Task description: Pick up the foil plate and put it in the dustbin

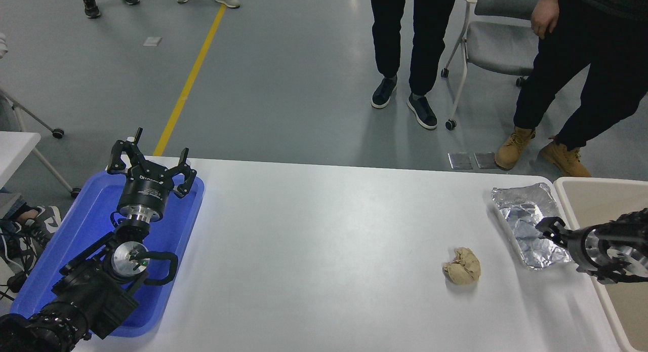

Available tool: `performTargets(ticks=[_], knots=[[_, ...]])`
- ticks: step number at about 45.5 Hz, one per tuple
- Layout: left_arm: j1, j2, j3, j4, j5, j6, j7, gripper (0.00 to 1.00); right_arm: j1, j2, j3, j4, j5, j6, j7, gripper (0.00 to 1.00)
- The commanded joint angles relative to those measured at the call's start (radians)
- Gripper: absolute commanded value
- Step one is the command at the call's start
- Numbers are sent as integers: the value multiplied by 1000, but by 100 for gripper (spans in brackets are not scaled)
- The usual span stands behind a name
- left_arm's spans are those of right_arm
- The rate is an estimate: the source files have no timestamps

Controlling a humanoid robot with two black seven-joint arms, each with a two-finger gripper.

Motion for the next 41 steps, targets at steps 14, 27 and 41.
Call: performTargets(ticks=[14,27,41], knots=[[-1,0,0,0,0,0,0,100,-76,30,42,-62,9,-64,-4,100],[0,0,0,0,0,0,0,100,-156,82,77,-139,-6,-91,1,92],[-1,0,0,0,0,0,0,100,-178,95,77,-161,-8,-107,5,50]])
